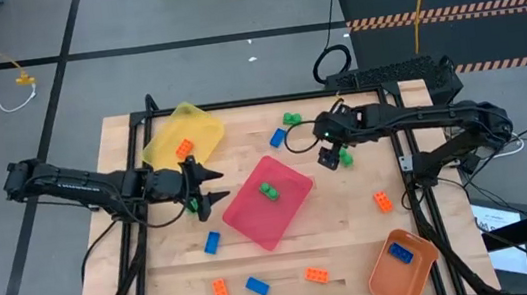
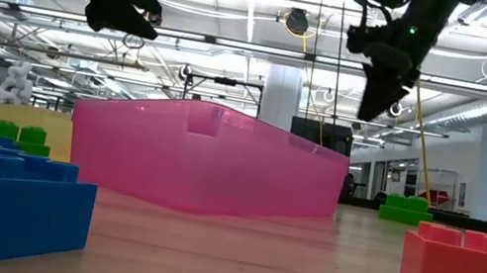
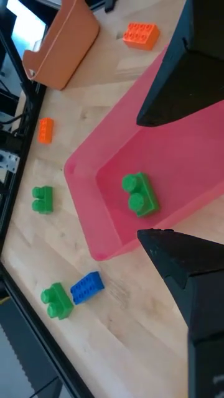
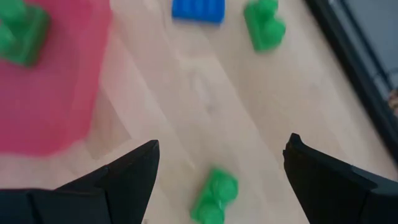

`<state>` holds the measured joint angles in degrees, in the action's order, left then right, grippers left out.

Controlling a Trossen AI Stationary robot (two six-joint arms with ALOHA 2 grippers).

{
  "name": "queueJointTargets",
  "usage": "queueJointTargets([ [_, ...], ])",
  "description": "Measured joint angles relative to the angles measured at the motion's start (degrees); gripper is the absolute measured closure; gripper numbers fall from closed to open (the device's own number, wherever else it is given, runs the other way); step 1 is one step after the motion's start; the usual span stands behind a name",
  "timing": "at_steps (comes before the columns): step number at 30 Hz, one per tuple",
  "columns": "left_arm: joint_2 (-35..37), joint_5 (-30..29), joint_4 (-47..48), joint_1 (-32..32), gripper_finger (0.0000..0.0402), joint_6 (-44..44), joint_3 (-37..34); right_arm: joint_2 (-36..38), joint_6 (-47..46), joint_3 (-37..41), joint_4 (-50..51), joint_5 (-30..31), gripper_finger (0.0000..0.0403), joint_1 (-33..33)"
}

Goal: Sort & place blocks by color
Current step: Put the green game piece into the red bin

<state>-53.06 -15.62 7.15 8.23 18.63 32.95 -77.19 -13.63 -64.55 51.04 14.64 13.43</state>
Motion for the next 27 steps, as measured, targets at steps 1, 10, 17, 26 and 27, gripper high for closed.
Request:
queueJointTargets([
  [1, 0.00, 0.00, -0.21, 0.09, 0.0121, 0.00, 0.00, 0.00, -0.64, 0.00, 0.78, -1.06, 0.0078, 0.55],
  [10, -0.02, 0.00, -1.32, 0.11, 0.0121, -0.07, 0.00, 0.00, -2.42, 0.00, 2.21, -4.45, 0.0078, 2.37],
  [17, -0.09, -0.33, -1.32, 0.11, 0.0121, -0.48, 0.00, 0.00, -3.91, 0.00, 6.39, -4.47, 0.0078, 2.35],
  [26, -0.09, -0.52, -1.28, 0.11, 0.0121, -0.02, 0.00, 0.02, -7.34, 2.73, 7.92, -4.69, 0.0078, 2.34],
  [27, -0.09, -0.55, -1.28, 0.06, 0.0121, -0.02, 0.00, 0.02, -7.37, 3.06, 7.47, -4.67, 0.0078, 2.34],
])
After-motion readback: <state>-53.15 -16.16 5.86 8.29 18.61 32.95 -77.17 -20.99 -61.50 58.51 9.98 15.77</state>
